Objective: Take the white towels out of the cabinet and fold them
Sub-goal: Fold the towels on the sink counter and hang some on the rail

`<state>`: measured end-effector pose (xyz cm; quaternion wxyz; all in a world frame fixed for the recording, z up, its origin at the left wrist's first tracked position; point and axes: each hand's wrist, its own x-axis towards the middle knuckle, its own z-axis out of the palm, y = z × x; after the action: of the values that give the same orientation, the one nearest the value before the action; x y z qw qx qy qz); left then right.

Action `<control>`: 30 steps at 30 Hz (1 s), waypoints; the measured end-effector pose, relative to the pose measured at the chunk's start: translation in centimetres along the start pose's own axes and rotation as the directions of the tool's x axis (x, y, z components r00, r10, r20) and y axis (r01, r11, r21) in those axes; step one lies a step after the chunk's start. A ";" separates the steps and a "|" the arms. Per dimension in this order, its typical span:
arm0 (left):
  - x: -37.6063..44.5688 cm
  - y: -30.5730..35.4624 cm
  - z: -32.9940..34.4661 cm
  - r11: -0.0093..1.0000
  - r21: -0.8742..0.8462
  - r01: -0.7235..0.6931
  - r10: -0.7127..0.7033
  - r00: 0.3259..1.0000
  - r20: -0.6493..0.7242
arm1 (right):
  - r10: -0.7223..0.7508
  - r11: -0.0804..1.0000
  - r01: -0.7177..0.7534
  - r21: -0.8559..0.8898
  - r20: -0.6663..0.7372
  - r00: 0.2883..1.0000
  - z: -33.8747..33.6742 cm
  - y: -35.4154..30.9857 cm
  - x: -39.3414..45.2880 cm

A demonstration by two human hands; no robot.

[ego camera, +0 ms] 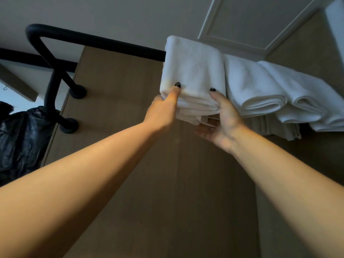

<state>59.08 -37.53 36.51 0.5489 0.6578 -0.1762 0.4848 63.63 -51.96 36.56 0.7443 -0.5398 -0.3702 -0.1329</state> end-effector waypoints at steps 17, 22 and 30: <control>-3.1 -0.6 -7.7 0.985 0.158 0.063 -0.102 0.962 0.252 | 0.028 0.978 -0.137 -0.157 -0.552 0.833 7.0 3.4 -8.5; -5.1 -3.3 -13.4 0.938 0.346 0.031 -0.174 0.904 0.391 | -0.110 0.799 -0.180 -0.574 -0.434 0.894 10.5 6.2 -13.1; -8.8 -7.2 -22.5 0.821 0.564 -0.093 -0.255 0.824 0.506 | -0.030 0.315 -0.033 -0.949 -0.045 0.999 14.0 10.2 -17.6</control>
<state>50.49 -17.66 23.54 0.2736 0.9098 -0.1482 0.2748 51.81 -39.02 19.15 0.2973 -0.8698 -0.2018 -0.3382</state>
